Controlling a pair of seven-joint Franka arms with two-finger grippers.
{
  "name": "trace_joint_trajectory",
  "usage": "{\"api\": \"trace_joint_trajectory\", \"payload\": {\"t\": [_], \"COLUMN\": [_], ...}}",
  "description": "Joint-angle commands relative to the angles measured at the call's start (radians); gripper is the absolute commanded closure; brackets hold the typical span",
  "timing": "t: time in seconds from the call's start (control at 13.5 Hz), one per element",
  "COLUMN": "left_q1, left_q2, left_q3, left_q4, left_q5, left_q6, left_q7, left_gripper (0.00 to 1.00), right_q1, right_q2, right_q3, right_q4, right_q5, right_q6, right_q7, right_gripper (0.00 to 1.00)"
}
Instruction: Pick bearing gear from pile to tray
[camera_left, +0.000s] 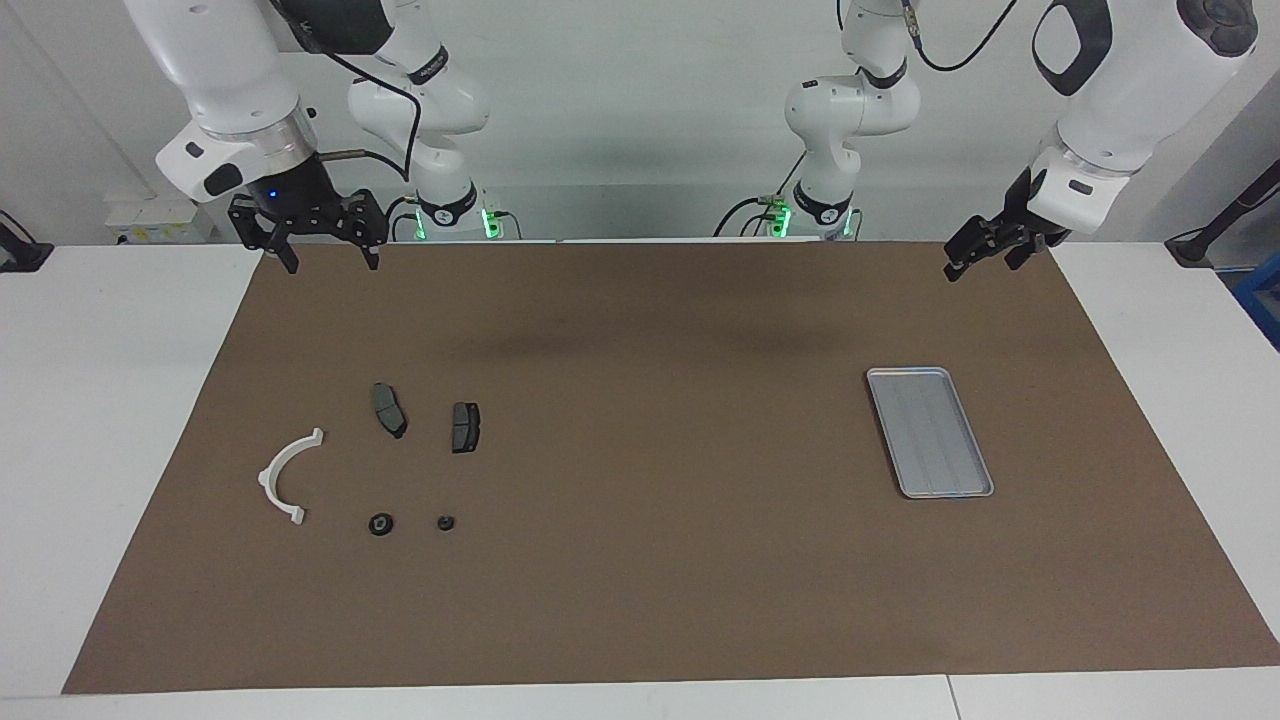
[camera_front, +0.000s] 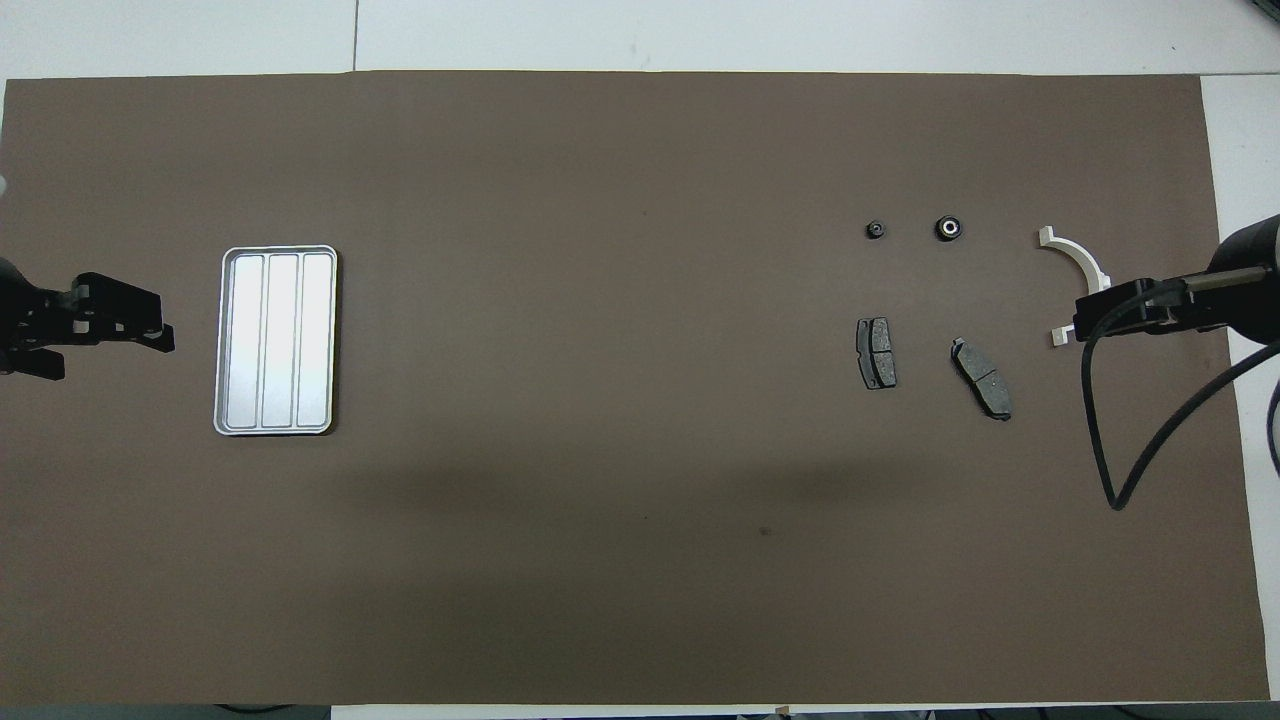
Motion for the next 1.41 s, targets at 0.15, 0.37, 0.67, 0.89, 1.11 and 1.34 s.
{"api": "trace_joint_trajectory", "payload": {"t": [0.15, 0.37, 0.67, 0.89, 1.11, 1.34], "left_q1": [0.002, 0.002, 0.002, 0.002, 0.002, 0.002], "left_q2": [-0.006, -0.006, -0.006, -0.006, -0.006, -0.006], "left_q3": [-0.004, -0.004, -0.004, -0.004, -0.004, -0.004], "left_q4": [-0.003, -0.003, -0.003, -0.003, -0.003, -0.003], "left_q5": [0.009, 0.009, 0.009, 0.009, 0.009, 0.009], "left_q6": [-0.011, -0.011, -0.011, -0.011, -0.011, -0.011], "left_q7": [-0.002, -0.002, -0.002, -0.002, -0.002, -0.002], "left_gripper": [0.00, 0.00, 0.00, 0.00, 0.00, 0.00], "right_q1": [-0.016, -0.018, -0.014, -0.010, 0.004, 0.048], "right_q2": [-0.009, -0.028, -0.043, -0.046, -0.009, 0.127], "right_q3": [0.013, 0.012, 0.012, 0.015, 0.016, 0.022], "right_q4": [-0.004, -0.006, -0.006, -0.016, -0.021, -0.021], "right_q5": [-0.009, 0.010, 0.005, 0.008, 0.008, 0.004], "right_q6": [0.014, 0.003, -0.014, -0.011, 0.041, 0.158], "right_q7": [-0.016, -0.019, -0.018, -0.022, -0.001, 0.111], "right_gripper": [0.00, 0.00, 0.00, 0.00, 0.00, 0.00]}}
